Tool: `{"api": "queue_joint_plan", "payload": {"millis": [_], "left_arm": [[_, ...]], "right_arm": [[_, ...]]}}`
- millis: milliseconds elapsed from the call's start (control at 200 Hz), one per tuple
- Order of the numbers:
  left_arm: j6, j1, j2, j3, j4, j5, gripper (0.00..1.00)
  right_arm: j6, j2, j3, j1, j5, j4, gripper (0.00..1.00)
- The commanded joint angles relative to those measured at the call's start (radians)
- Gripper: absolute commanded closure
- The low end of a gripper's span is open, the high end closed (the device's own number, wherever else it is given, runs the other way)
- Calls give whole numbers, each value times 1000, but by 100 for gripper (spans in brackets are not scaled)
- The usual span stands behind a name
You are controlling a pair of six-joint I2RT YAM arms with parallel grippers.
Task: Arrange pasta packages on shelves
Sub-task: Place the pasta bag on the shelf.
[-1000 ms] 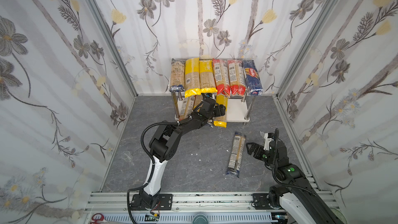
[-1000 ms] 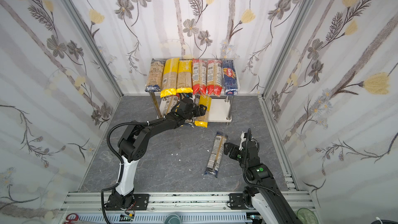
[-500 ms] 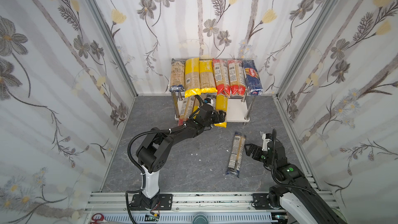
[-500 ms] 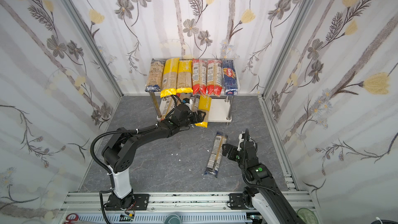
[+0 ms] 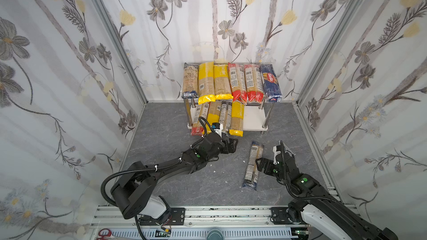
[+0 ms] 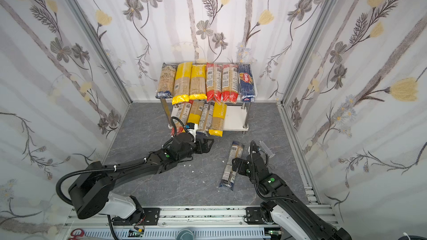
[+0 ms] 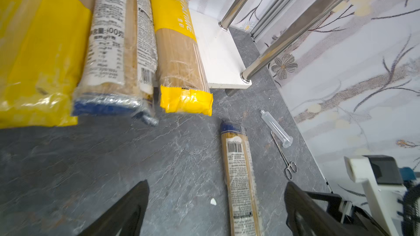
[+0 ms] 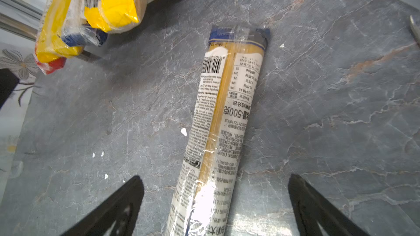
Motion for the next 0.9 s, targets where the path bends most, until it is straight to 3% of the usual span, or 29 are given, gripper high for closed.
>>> {"api": "queue_joint_plan", "payload": {"millis": [0,345,724,894], "left_arm": [[-48,-7,-111,-91,-28,-59,4],[-107,-11,-516,-306,-303,-139,3],[-125,-11,-634,-355,-370,-129,2],[-119,-11,-643,-362,-374,-121,2]], "right_arm": [[38,41,9,32,50,49,0],[115,284,61,173,115,89,0],[209,484,135,308,194,57,1],[251,600,171,359,214,43,11]]}}
